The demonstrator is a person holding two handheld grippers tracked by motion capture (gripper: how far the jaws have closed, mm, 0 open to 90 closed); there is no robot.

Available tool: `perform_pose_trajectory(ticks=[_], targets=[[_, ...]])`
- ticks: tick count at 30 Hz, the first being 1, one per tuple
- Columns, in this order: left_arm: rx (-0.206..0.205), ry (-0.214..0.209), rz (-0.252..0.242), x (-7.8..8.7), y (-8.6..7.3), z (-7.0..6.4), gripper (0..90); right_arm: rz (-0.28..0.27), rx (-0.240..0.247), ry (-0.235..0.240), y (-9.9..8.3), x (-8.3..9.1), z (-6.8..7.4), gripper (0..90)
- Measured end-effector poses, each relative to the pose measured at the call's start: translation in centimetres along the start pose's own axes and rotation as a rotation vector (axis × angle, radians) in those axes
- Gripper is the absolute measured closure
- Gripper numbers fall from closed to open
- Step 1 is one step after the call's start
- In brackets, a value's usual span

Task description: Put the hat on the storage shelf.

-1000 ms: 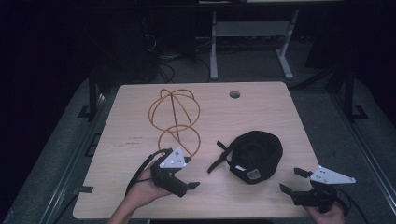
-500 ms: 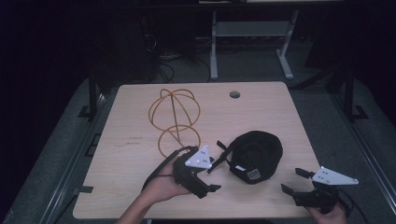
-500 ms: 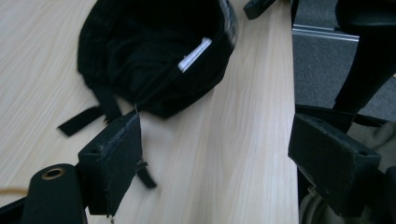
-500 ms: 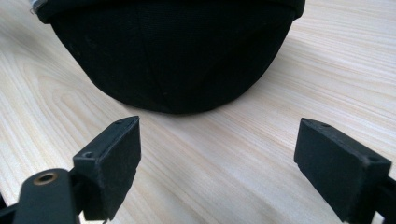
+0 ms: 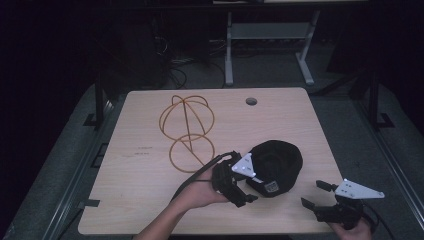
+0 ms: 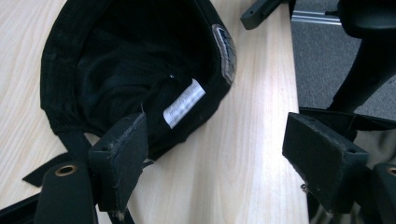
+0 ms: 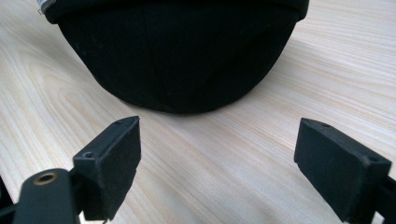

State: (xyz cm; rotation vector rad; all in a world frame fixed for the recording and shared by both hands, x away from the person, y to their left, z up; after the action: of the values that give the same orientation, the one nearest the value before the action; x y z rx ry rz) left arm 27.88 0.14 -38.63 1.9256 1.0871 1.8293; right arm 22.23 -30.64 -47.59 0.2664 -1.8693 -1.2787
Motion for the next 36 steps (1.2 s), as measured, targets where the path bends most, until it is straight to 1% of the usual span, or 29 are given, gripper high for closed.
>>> perform_pose_trajectory(ticks=[4, 5, 7, 8, 14, 15, 19, 21, 23, 24, 27, 29, 31, 33, 35, 36], targets=[[-0.018, -0.004, 0.023, -1.0, 0.7, 0.0, 23.3, 0.001, 0.003, 0.006, 0.0, -0.1, 0.1, 14.4], [-0.019, -0.007, 0.033, -1.6, 1.0, 0.0, 23.4, 0.004, 0.007, 0.009, 0.1, -0.1, 0.1, 14.3], [-0.025, -0.013, 0.041, -1.9, 1.2, 0.1, 24.5, 0.004, 0.007, 0.009, 0.1, -0.1, 0.1, 14.3], [-0.027, -0.014, 0.048, -2.0, 1.3, 0.1, 27.7, 0.003, 0.007, 0.009, 0.1, -0.1, 0.1, 14.3], [-0.042, -0.013, 0.083, -3.3, 1.9, 0.2, 33.6, 0.005, 0.016, 0.015, 0.1, -0.2, 0.2, 14.3], [-0.050, -0.022, 0.098, -3.6, 2.1, 0.2, 35.5, 0.004, 0.026, 0.017, 0.1, -0.2, 0.3, 14.3], [-0.064, -0.019, 0.116, -4.2, 2.3, 0.3, 38.8, 0.009, 0.027, 0.022, 0.1, -0.3, 0.4, 14.3], [-0.079, -0.019, 0.128, -4.5, 2.3, 0.3, 44.0, 0.009, 0.031, 0.025, 0.1, -0.4, 0.4, 14.3], [-0.086, -0.016, 0.129, -4.6, 2.3, 0.2, 47.3, 0.010, 0.032, 0.026, 0.2, -0.4, 0.5, 14.3], [-0.089, -0.013, 0.131, -4.7, 2.4, 0.2, 47.3, 0.010, 0.032, 0.026, 0.2, -0.4, 0.5, 14.3], [-0.089, -0.026, 0.143, -4.9, 2.4, 0.3, 54.1, 0.013, 0.033, 0.031, 0.2, -0.5, 0.5, 14.3], [-0.086, -0.050, 0.164, -5.0, 2.5, 0.5, 59.1, 0.013, 0.037, 0.032, 0.2, -0.6, 0.7, 14.3], [-0.082, -0.071, 0.174, -5.1, 2.6, 0.5, 63.9, 0.020, 0.047, 0.035, 0.3, -0.8, 0.8, 14.3], [-0.087, -0.089, 0.176, -5.1, 2.8, 0.5, 67.9, 0.020, 0.044, 0.038, 0.4, -0.9, 0.9, 14.3], [-0.098, -0.095, 0.180, -5.1, 3.0, 0.5, 73.1, 0.021, 0.045, 0.042, 0.5, -1.0, 0.9, 14.3], [-0.107, -0.093, 0.179, -5.1, 3.1, 0.4, 73.1, 0.021, 0.045, 0.042, 0.5, -1.0, 0.9, 14.3]])
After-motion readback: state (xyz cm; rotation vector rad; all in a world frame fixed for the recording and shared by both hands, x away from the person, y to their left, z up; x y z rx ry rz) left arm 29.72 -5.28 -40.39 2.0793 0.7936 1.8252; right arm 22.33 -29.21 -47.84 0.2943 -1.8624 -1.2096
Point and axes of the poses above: each handheld gripper's, and its own axes: x roughly backward along the jaws, y roughly out of its top, z roughly to its left, the point moved 2 cm from there along -x, roughly forward along the jaws, and after that the axes turned 15 degrees about x, right-handed, at the moved point
